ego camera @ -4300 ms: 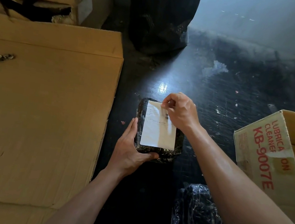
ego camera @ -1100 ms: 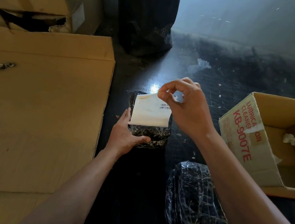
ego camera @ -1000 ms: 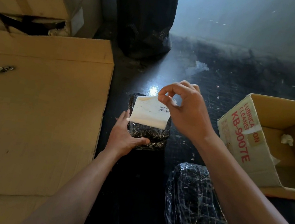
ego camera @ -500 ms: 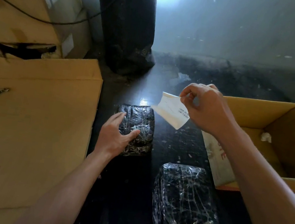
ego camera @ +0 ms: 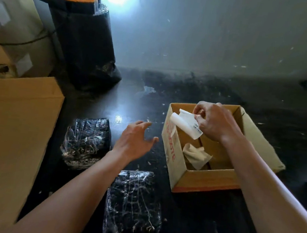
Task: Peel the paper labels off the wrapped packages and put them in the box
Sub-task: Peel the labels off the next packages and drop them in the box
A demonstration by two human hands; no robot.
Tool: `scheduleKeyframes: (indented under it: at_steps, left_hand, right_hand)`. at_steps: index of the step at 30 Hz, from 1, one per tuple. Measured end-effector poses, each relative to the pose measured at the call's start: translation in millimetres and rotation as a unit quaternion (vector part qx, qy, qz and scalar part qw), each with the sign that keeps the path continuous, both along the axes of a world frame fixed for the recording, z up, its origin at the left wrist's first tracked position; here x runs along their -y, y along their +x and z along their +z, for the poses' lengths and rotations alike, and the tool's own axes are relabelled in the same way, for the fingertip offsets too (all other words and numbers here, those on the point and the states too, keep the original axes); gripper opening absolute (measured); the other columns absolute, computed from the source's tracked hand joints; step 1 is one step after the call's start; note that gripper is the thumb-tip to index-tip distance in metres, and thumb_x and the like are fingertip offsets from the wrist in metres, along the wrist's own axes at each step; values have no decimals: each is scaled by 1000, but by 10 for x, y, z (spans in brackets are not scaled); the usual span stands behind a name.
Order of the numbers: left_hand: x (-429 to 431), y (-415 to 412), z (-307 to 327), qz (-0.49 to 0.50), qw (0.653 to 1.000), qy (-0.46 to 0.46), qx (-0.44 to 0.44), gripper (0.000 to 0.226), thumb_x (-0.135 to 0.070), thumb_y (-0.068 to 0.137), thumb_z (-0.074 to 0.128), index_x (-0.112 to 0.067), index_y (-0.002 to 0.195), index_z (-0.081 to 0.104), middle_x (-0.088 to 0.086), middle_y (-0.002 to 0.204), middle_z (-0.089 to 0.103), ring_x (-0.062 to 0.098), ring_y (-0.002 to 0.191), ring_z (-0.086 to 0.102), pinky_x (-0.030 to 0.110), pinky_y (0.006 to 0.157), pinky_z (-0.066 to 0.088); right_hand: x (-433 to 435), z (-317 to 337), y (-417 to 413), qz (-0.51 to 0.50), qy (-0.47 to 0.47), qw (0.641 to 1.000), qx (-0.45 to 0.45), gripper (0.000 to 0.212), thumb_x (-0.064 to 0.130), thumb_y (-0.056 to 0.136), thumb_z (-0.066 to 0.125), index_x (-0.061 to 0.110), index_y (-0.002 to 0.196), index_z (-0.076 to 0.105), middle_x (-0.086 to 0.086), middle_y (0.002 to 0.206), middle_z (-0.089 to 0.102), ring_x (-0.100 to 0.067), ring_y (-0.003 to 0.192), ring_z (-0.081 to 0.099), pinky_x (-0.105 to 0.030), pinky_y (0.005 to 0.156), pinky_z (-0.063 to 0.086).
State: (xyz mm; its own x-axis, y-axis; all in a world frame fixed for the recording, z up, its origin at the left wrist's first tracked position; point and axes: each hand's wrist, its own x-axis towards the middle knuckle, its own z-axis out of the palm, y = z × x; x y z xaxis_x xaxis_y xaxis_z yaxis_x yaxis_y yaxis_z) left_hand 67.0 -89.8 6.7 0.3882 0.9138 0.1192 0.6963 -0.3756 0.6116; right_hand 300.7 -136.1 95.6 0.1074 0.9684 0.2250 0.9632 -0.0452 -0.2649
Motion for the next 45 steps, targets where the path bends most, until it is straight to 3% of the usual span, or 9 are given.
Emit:
scheduleKeyframes:
  at_steps: [8,13,18,22,25,28,35,42,45]
  left_hand:
    - [258,912,-171,3,999,-33,13,66,-54,91,65,-24,148,48,2,140,59,24,123,61,41,95,55]
    - [366,1191,-347,52,990,-127,27,75,-50,97,57,-26,159,22,5,155,42,27,141,42,46,110,41]
    - [456,1303,-421,56,970,-196,131,68,-36,106,45,-35,160,4,1,158,39,29,143,41,49,113,38]
    - [513,1324,-426,64,960,-216,167,65,-35,108,40,-39,160,1,1,158,39,29,141,44,47,114,37]
    - [507,1324,-456,65,957,-223,172,65,-36,108,39,-41,159,0,1,158,40,28,139,46,46,113,38]
    - [495,1321,-491,69,956,-228,173,65,-39,107,40,-43,159,1,0,159,39,29,140,45,48,113,37]
    - [511,1323,-494,70,952,-234,183,66,-42,106,40,-42,159,1,-2,162,32,29,144,41,49,114,36]
    - [510,1311,-483,66,954,-231,178,67,-43,105,41,-39,160,1,0,162,33,29,145,39,47,114,35]
    - [515,1305,-476,63,954,-230,180,66,-41,106,41,-40,159,3,0,160,37,27,143,41,45,114,36]
  right_hand:
    - [129,-261,606,-35,-38,998,-20,17,27,96,66,20,111,69,-5,115,72,-22,98,69,-43,88,58]
    - [96,-464,843,-27,-54,997,-39,13,25,95,68,20,107,71,-4,110,74,-22,98,69,-49,93,56]
    - [41,-642,974,-9,-61,997,-45,8,27,93,70,23,98,73,1,104,71,-20,103,62,-50,97,50]
    - [40,-746,1020,8,-91,994,-57,3,30,90,73,27,89,75,3,108,65,-18,106,55,-52,98,50]
    - [55,-805,1027,20,-135,988,-69,8,29,90,74,32,84,69,8,99,69,-14,96,63,-55,100,50]
    - [77,-837,1013,28,-163,984,-65,11,30,88,76,32,81,68,12,90,69,-12,88,66,-54,97,53]
    - [113,-837,1026,39,-189,979,-59,14,32,84,79,30,80,67,9,92,69,-10,85,65,-38,78,60]
    - [152,-831,1042,54,-187,979,-55,4,23,87,72,27,87,72,7,99,69,-12,92,64,-33,78,60]
    - [166,-829,1036,54,-181,981,-49,10,19,88,67,26,92,73,8,101,67,-13,93,64,-32,77,60]
